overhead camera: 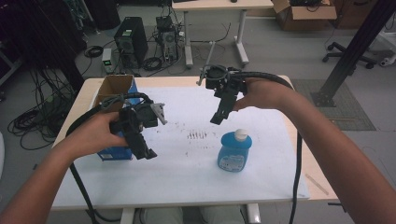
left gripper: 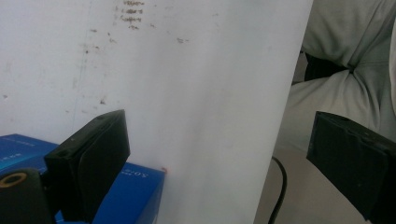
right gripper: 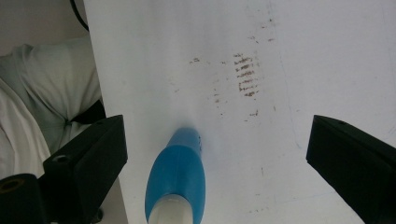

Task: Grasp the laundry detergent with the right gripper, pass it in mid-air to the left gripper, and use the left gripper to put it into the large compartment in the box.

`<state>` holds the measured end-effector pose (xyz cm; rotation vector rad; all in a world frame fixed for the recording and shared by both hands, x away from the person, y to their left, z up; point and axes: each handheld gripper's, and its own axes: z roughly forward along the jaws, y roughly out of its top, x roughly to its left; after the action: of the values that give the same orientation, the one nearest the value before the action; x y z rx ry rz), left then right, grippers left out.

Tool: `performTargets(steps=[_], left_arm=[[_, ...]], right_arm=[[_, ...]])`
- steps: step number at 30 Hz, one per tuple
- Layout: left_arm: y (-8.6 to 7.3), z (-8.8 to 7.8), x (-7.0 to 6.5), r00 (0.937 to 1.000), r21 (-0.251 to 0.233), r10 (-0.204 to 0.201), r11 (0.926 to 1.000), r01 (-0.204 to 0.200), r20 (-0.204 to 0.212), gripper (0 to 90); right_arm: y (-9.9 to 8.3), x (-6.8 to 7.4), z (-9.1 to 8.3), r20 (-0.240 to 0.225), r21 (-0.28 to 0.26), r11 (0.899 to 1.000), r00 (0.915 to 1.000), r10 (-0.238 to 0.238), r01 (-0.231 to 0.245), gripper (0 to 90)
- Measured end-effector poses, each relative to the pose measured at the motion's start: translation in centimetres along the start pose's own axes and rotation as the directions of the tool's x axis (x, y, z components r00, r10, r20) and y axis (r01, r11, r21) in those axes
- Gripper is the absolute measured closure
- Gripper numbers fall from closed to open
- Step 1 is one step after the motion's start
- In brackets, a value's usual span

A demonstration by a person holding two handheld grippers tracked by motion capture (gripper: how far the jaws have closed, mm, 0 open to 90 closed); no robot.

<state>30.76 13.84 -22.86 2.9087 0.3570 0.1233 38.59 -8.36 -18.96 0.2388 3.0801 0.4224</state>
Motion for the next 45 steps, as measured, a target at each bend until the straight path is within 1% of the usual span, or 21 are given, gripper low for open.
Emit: performTargets(steps=[1,2,6,7,8,10,17,18,21,22,23,25,28,32,33,36,37,39,42,44,45], left_arm=[[0.0,-0.1,0.0,1.0000,0.007,0.006,1.0000,-0.006,-0.001,6.2],[0.0,0.0,0.0,1.0000,0.002,-0.002,1.0000,0.002,0.001,6.2],[0.1,0.0,0.1,1.0000,0.000,-0.005,1.0000,0.005,0.000,6.2],[0.2,-0.1,0.2,1.0000,0.007,0.004,1.0000,-0.004,-0.001,6.1],[0.2,-0.1,0.2,1.0000,0.007,0.004,1.0000,-0.004,-0.001,6.1],[0.2,0.0,0.2,1.0000,0.004,-0.005,1.0000,0.005,-0.001,6.1],[0.6,0.0,0.4,1.0000,0.003,-0.003,1.0000,0.003,-0.003,6.0],[0.7,-0.1,0.5,1.0000,0.011,0.006,0.9999,-0.006,-0.004,6.0],[0.8,0.0,0.4,1.0000,0.003,-0.004,1.0000,0.004,-0.003,6.0],[0.8,0.0,0.5,1.0000,0.010,0.003,0.9999,-0.003,-0.004,6.0],[0.8,0.1,0.4,1.0000,0.003,-0.006,1.0000,0.006,-0.003,6.0],[0.8,0.1,0.4,1.0000,0.003,-0.007,1.0000,0.007,-0.001,6.0],[0.9,0.2,0.4,0.9999,-0.001,-0.015,0.9999,0.015,-0.003,6.0],[1.1,0.1,0.4,1.0000,0.004,-0.009,1.0000,0.009,-0.004,6.0],[1.2,0.1,0.5,1.0000,0.007,-0.007,1.0000,0.007,-0.003,6.0],[1.2,0.1,0.4,1.0000,0.009,-0.003,1.0000,0.003,-0.007,6.0],[1.3,0.1,0.4,1.0000,0.007,-0.004,1.0000,0.004,-0.006,6.0],[1.4,0.1,0.4,1.0000,0.009,-0.002,1.0000,0.002,-0.008,6.0],[1.4,0.2,0.4,0.9999,0.007,-0.011,0.9999,0.011,-0.004,6.0],[1.5,0.3,0.4,0.9999,0.009,-0.010,0.9999,0.010,-0.004,6.0],[1.5,0.3,0.4,1.0000,0.012,-0.008,0.9999,0.008,-0.005,6.0]], right_arm=[[-0.1,0.0,-0.1,-0.003,-0.001,1.000,1.0000,-0.001,0.001,4.8],[-0.1,0.0,-0.1,-0.003,-0.001,1.000,1.0000,-0.001,0.001,4.8],[-0.3,0.0,-0.3,-0.006,-0.005,1.000,1.0000,0.003,-0.003,4.6],[-0.4,0.0,-0.5,-0.006,-0.006,1.000,1.0000,0.006,-0.006,4.5],[-0.5,0.0,-0.5,-0.007,-0.008,1.000,1.0000,0.005,-0.005,4.5],[-0.6,0.0,-0.6,-0.008,-0.008,1.000,1.0000,0.005,-0.005,4.5],[-1.6,0.0,-1.3,-0.009,-0.010,1.000,0.9998,0.019,-0.019,4.5],[-1.8,0.0,-1.4,-0.009,-0.009,1.000,0.9997,0.023,-0.023,4.5],[-2.5,0.1,-1.9,-0.008,-0.012,0.999,0.9995,0.030,-0.030,4.4],[-2.5,0.1,-1.9,-0.008,-0.012,0.999,0.9995,0.030,-0.030,4.4],[-2.9,0.2,-2.1,-0.008,-0.015,0.999,0.9995,0.031,-0.031,4.5],[-3.1,0.2,-2.3,-0.006,-0.012,0.999,0.9994,0.033,-0.033,4.5],[-4.0,0.3,-2.7,-0.004,-0.020,0.999,0.9990,0.044,-0.044,4.4],[-4.6,0.4,-2.8,0.000,-0.020,0.999,0.9992,0.041,-0.041,4.5],[-5.1,0.5,-2.9,0.003,-0.023,0.999,0.9989,0.047,-0.047,4.5],[-5.5,0.6,-3.0,0.007,-0.024,0.998,0.9984,0.056,-0.056,4.4],[-6.0,0.8,-3.1,0.006,-0.026,0.998,0.9982,0.059,-0.059,4.4],[-6.3,0.8,-3.2,0.005,-0.026,0.998,0.9983,0.058,-0.058,4.3],[-7.3,1.0,-3.3,0.007,-0.033,0.997,0.9977,0.067,-0.067,4.3],[-7.5,1.1,-3.4,0.005,-0.033,0.997,0.9976,0.068,-0.068,4.3],[-8.0,1.1,-3.3,0.004,-0.033,0.997,0.9973,0.073,-0.073,4.3]])
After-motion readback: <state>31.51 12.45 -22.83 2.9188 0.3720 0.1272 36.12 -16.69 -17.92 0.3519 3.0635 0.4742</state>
